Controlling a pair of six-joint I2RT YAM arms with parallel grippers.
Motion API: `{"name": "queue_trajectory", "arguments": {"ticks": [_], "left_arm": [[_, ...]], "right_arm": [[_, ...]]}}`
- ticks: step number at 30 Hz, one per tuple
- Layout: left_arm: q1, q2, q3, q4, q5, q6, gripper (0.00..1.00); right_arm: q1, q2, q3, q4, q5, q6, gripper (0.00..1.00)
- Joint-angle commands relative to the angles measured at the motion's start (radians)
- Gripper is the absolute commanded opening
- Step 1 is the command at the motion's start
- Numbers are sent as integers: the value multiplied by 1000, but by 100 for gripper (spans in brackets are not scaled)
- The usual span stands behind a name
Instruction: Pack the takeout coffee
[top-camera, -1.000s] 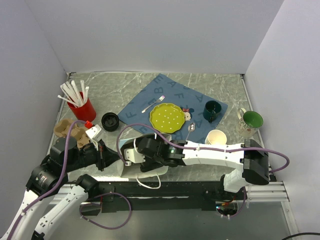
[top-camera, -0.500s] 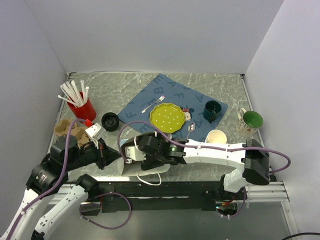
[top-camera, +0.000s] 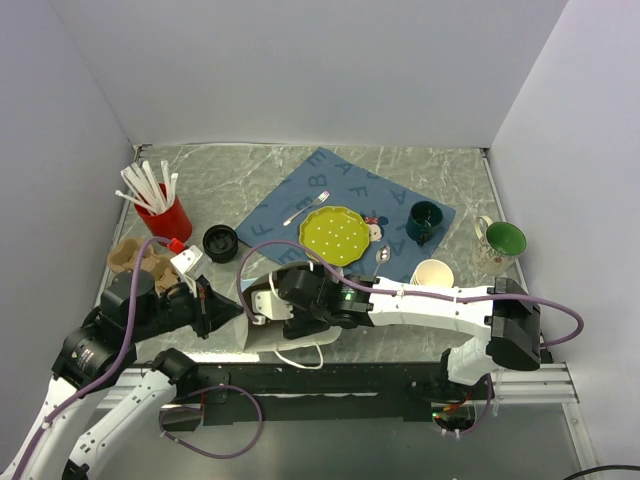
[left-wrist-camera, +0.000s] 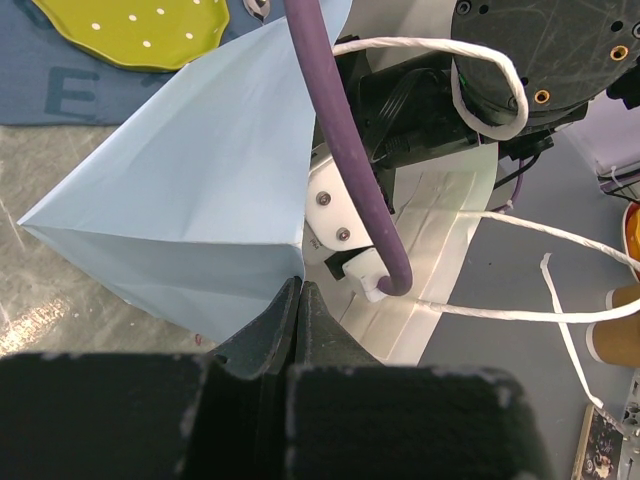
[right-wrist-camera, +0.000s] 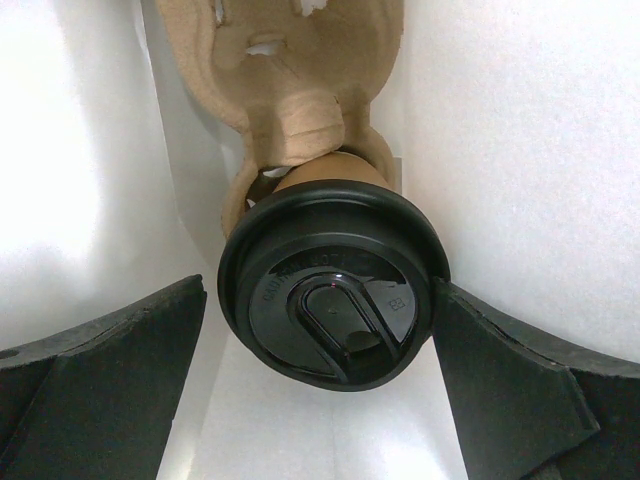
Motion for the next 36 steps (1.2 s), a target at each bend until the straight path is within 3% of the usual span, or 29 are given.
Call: {"name": "queue_trajectory", "arguments": {"ticks": [1,16,36], "left_arm": [[-5,10,29,35,4,-7,1],[-5,19,26,44,4,-3,1],[-5,17,27,38,-6,-11,1]], "right_arm": [[-15,-25,23,-17,12,10,100],[-19,-49,23,-49,-91,-36,100],[-35,-49,61,-46,-43,-15,100]]}}
